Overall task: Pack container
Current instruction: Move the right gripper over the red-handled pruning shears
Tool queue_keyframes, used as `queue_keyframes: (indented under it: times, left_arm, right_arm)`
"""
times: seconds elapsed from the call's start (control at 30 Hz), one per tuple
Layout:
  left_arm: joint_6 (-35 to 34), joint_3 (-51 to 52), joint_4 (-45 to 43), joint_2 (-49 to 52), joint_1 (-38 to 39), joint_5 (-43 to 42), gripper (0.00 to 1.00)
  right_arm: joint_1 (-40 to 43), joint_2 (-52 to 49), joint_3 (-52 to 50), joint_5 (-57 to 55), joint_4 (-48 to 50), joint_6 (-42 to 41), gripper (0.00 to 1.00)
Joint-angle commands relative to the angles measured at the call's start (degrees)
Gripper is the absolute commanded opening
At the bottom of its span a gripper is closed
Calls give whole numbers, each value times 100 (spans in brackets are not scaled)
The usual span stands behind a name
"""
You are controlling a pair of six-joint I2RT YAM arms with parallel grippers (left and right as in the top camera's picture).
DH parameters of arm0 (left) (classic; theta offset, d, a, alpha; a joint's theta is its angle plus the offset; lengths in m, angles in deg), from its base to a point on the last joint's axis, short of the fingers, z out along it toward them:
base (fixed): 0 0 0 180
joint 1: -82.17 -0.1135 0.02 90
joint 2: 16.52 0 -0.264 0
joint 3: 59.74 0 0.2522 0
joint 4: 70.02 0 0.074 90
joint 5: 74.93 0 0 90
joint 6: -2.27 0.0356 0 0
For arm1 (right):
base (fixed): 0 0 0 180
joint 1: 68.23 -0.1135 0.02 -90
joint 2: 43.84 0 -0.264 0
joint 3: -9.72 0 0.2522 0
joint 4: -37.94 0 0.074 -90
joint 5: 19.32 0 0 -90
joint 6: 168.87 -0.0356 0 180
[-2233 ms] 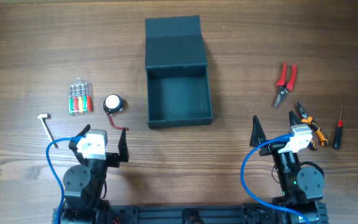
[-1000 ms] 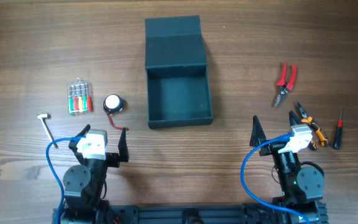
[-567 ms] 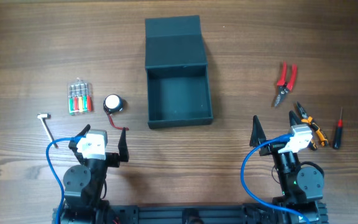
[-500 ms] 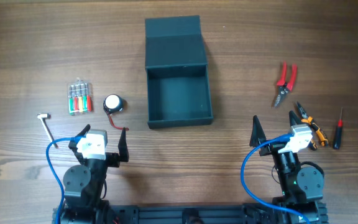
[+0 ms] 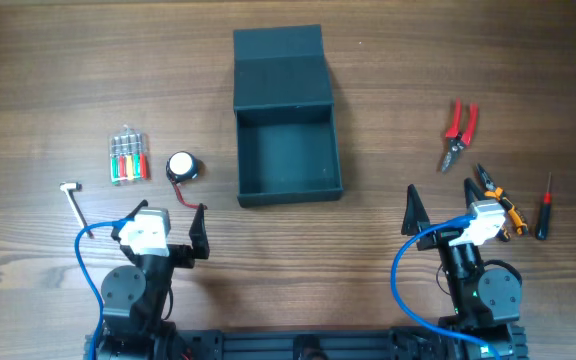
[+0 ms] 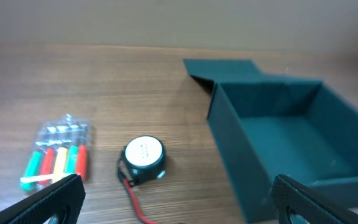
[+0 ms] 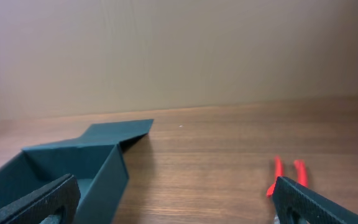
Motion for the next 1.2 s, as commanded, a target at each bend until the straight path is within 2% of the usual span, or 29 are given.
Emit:
queue_keyframes:
  times: [0.0, 0.13, 0.23, 0.27, 0.3, 0.43, 0.53, 0.7, 0.8, 0.87, 0.97, 1.03, 1.17]
  left_arm:
    - [-1180, -116, -197, -37, 33, -129, 100]
    - [-1172, -732, -332, 315, 31, -68, 100]
    - [-1176, -1335, -234, 1084, 31, -199, 100]
    - [-1174, -1611, -170, 1506, 31, -256, 100]
    - [-1174, -2155, 63, 2345, 31, -267, 100]
    - [-1172, -3108, 599, 3825, 31, -363, 100]
    - [-1172, -3797, 1080, 4894, 31, -461, 100]
    - [-1172, -4402, 1733, 5939, 31, -461, 100]
    - [-1172, -4404, 1790, 6105, 31, -459, 100]
    - [-1169, -4404, 1799, 6116, 31, -457, 100]
    - [-1150, -4404, 1797, 6111, 31, -455, 100]
    - [-1152, -4404, 1816, 6111, 31, -457, 100]
    - [-1150, -4404, 1904, 6109, 31, -457, 100]
  right_arm:
    - [-22, 9, 87, 337, 4, -946, 100]
    - [-17, -350, 737, 328, -297, -603, 100]
    - [-7, -1005, 1648, 326, -922, -328, 100]
    - [-4, -1370, 2100, 326, -1292, -205, 100]
    - [-4, -2127, 2977, 323, -2026, 44, 100]
    - [0, -3449, 4496, 280, -3287, 177, 100]
    - [42, -4745, 6046, 286, -4662, 177, 100]
    - [212, -6472, 8297, 337, -6776, 142, 100]
    - [267, -7250, 9390, 780, -7635, 210, 100]
    - [269, -7541, 9788, 629, -7796, 234, 100]
    - [356, -7834, 9984, -140, -7646, -529, 100]
    - [551, -8030, 9982, -431, -7611, -710, 100]
    - [1102, -8629, 9980, -109, -7617, -374, 100]
